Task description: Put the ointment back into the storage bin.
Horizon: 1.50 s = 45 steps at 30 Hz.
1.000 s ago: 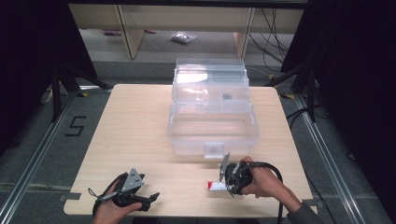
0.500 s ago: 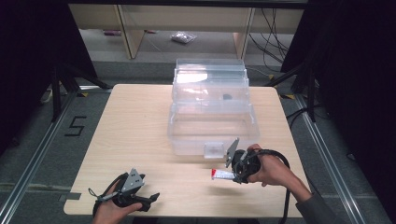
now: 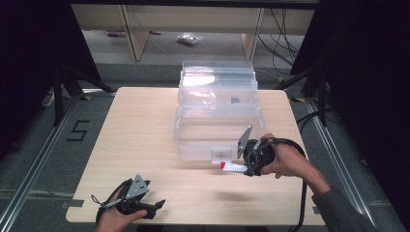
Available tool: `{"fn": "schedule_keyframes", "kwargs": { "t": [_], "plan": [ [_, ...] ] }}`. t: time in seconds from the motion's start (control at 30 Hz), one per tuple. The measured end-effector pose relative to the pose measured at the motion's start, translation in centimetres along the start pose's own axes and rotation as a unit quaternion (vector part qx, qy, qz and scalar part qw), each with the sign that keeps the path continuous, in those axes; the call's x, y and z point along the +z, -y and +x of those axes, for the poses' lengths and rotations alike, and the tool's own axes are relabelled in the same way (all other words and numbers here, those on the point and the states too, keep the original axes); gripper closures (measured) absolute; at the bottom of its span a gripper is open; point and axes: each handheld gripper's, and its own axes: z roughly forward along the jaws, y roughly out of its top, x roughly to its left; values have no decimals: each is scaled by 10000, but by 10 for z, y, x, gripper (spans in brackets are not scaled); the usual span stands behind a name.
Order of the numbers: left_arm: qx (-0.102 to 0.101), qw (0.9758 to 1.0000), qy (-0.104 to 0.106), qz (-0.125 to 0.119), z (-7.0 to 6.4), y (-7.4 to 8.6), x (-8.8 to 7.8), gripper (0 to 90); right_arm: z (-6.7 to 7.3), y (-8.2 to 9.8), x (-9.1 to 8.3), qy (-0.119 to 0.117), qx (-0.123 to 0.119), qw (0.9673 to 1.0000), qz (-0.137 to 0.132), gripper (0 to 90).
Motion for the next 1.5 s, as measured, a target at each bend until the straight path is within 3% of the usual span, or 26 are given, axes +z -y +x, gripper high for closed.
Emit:
{"fn": "schedule_keyframes", "kwargs": {
  "t": [0.07, 0.2, 0.33, 0.4, 0.43, 0.63, 0.7, 0.73, 0.83, 0.87, 1.03, 1.17, 1.2, 1.23, 1.5],
  "plan": [
    [13, 10000, -19, 41, 0, 0, -1, 157, -1, -1, -4, 45, 77, 9999, 53, 710],
    [138, 9998, -49, 128, 1, 0, -1, 157, -11, -4, -13, 94, 0, 10000, 3, 710],
    [114, 9999, -25, 111, 1, 0, -1, 157, -24, -9, -21, 148, -108, 9998, 15, 710],
    [130, 9998, -48, 122, 1, 0, -1, 157, -28, -10, -23, 185, 118, 9997, 82, 710],
    [130, 9998, -48, 122, 1, 0, -1, 157, -33, -10, -23, 170, -55, 9998, 46, 710],
    [89, 9999, 4, 76, 0, 0, -2, 157, -46, -11, -26, 124, 129, 9997, 163, 710],
    [79, 9999, -38, 106, 0, 0, -1, 157, -56, -13, -24, 104, 111, 9998, 132, 710],
    [175, 9998, -23, 129, 1, 0, -1, 156, -60, -13, -23, 77, 40, 9999, 123, 710],
    [130, 9999, -29, 105, 0, 0, -1, 157, -68, -12, -19, 58, 94, 9998, 156, 710],
    [123, 9998, -41, 115, 1, 0, -1, 156, -71, -12, -18, 83, 214, 9992, 314, 710],
    [163, 9998, -25, 146, 1, 0, -1, 156, -86, -6, -14, 94, 289, 9991, 293, 710],
    [177, 9997, -18, 151, 1, 0, -1, 156, -93, -4, -11, 129, 303, 9989, 337, 710],
    [160, 9998, -22, 142, 0, 0, -1, 156, -93, -4, -9, 148, 420, 9984, 343, 710],
    [160, 9998, -22, 142, 0, 0, -1, 157, -96, -4, -8, 164, 292, 9988, 352, 710],
    [148, 9998, -5, 130, 0, 0, -1, 156, -108, -4, 3, 111, 353, 9982, 463, 710]
  ]
}}
